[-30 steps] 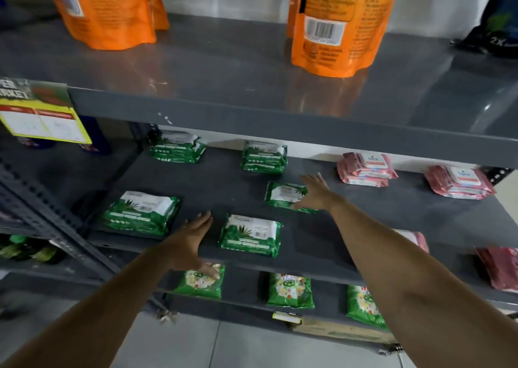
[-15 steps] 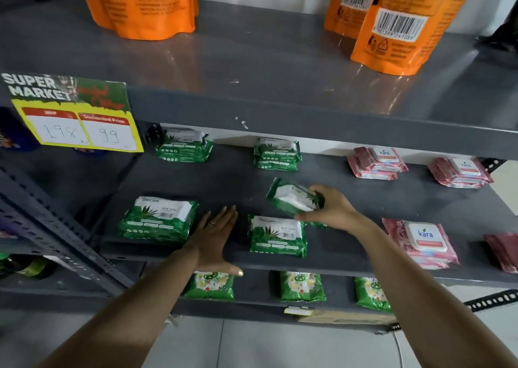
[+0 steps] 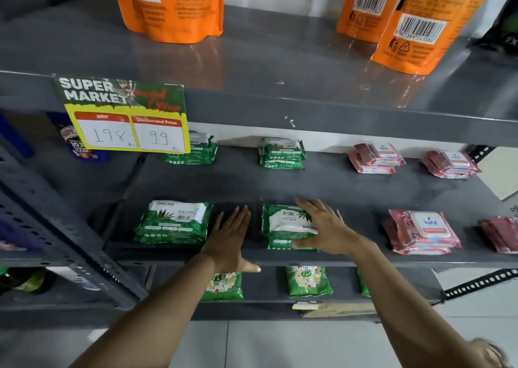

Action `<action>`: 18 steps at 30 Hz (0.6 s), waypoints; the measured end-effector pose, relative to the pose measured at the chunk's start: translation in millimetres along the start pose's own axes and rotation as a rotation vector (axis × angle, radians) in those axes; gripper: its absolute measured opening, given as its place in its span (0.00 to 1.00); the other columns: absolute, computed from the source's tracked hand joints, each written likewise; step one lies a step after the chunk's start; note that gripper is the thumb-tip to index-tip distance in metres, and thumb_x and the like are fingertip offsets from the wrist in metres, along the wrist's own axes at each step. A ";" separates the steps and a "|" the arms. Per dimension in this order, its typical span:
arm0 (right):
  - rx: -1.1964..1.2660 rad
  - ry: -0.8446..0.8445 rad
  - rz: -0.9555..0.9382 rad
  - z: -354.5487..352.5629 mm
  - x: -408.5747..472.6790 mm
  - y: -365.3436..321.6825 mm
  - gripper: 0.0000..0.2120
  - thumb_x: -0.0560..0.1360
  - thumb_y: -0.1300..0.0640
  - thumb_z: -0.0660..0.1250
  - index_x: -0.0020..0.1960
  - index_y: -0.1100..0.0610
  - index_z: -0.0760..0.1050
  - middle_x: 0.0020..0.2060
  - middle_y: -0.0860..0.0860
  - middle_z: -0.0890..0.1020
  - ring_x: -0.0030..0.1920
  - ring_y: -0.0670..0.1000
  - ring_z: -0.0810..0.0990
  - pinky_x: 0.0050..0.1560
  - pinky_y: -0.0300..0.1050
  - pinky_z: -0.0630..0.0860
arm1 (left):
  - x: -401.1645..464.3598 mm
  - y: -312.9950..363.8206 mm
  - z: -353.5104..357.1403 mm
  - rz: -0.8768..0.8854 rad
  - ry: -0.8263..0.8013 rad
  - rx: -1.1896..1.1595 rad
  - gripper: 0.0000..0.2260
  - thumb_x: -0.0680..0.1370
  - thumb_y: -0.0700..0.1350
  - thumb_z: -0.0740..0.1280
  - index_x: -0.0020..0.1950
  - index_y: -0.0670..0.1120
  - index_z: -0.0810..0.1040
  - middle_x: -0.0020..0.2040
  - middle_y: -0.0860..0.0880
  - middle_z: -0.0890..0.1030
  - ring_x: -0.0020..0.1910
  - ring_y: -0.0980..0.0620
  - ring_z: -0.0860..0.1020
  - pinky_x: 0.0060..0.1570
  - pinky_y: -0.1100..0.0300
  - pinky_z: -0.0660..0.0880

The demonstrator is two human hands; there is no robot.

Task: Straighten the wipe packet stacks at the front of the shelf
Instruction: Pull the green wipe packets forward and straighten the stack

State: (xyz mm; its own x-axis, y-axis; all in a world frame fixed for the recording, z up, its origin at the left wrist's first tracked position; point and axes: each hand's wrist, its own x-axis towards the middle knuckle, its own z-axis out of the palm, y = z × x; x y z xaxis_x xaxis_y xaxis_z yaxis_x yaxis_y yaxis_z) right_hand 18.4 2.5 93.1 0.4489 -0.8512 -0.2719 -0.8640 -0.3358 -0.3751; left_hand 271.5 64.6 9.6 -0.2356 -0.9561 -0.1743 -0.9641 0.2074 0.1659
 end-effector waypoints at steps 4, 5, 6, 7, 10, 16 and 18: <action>0.127 0.068 -0.055 6.7 -0.7 -6.8 0.43 0.65 0.39 0.73 0.74 0.49 0.58 0.73 0.52 0.65 0.73 0.56 0.62 0.72 0.60 0.60 | 0.2 1.2 -1.2 0.004 0.012 0.011 0.60 0.64 0.78 0.61 0.78 0.43 0.36 0.79 0.48 0.34 0.76 0.50 0.33 0.74 0.44 0.35; 0.118 0.095 -0.057 7.2 -0.4 -8.1 0.40 0.67 0.43 0.74 0.73 0.50 0.61 0.71 0.52 0.68 0.71 0.57 0.65 0.71 0.59 0.62 | -0.2 1.4 -1.3 0.004 0.014 0.007 0.60 0.64 0.78 0.62 0.78 0.43 0.36 0.79 0.48 0.34 0.76 0.50 0.33 0.75 0.44 0.36; 0.096 0.120 -0.061 7.2 -0.2 -8.9 0.37 0.67 0.47 0.75 0.72 0.50 0.64 0.69 0.51 0.70 0.69 0.57 0.68 0.70 0.59 0.62 | -0.4 1.5 -1.0 0.003 0.019 0.006 0.60 0.64 0.78 0.62 0.78 0.43 0.36 0.79 0.48 0.35 0.77 0.50 0.33 0.75 0.44 0.36; 0.066 0.132 -0.069 6.0 -0.6 -9.6 0.35 0.67 0.49 0.75 0.71 0.49 0.65 0.67 0.50 0.72 0.68 0.56 0.69 0.71 0.59 0.61 | -0.8 1.5 -0.9 0.002 0.022 0.004 0.60 0.64 0.78 0.62 0.78 0.43 0.36 0.79 0.48 0.35 0.77 0.50 0.34 0.75 0.44 0.36; -0.044 0.097 -0.083 -1.2 -4.3 -11.0 0.35 0.68 0.56 0.75 0.71 0.47 0.64 0.70 0.48 0.69 0.72 0.53 0.64 0.74 0.61 0.50 | -0.7 0.8 0.3 0.002 0.026 -0.010 0.60 0.64 0.78 0.62 0.78 0.44 0.36 0.80 0.48 0.36 0.77 0.51 0.35 0.75 0.44 0.38; -0.060 0.166 -0.082 -0.1 -13.0 -28.5 0.32 0.71 0.40 0.67 0.72 0.47 0.64 0.73 0.50 0.66 0.74 0.54 0.63 0.72 0.60 0.59 | 0.1 -0.6 1.4 0.010 0.041 -0.032 0.61 0.62 0.78 0.64 0.79 0.44 0.38 0.80 0.48 0.37 0.77 0.51 0.36 0.75 0.43 0.38; -0.058 0.262 0.007 10.9 -13.0 -44.5 0.31 0.73 0.35 0.60 0.71 0.49 0.65 0.71 0.51 0.69 0.70 0.56 0.68 0.67 0.58 0.68 | 0.4 -0.8 2.0 0.010 0.040 -0.034 0.61 0.62 0.78 0.64 0.79 0.44 0.38 0.80 0.48 0.37 0.77 0.51 0.36 0.75 0.44 0.37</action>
State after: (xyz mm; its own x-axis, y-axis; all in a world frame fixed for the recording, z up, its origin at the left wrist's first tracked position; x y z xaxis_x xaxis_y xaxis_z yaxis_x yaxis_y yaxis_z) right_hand 53.5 32.9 103.7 0.3746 -0.9266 -0.0328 -0.8821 -0.3453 -0.3203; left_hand 272.0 64.5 7.4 -0.2399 -0.9615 -0.1340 -0.9567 0.2107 0.2010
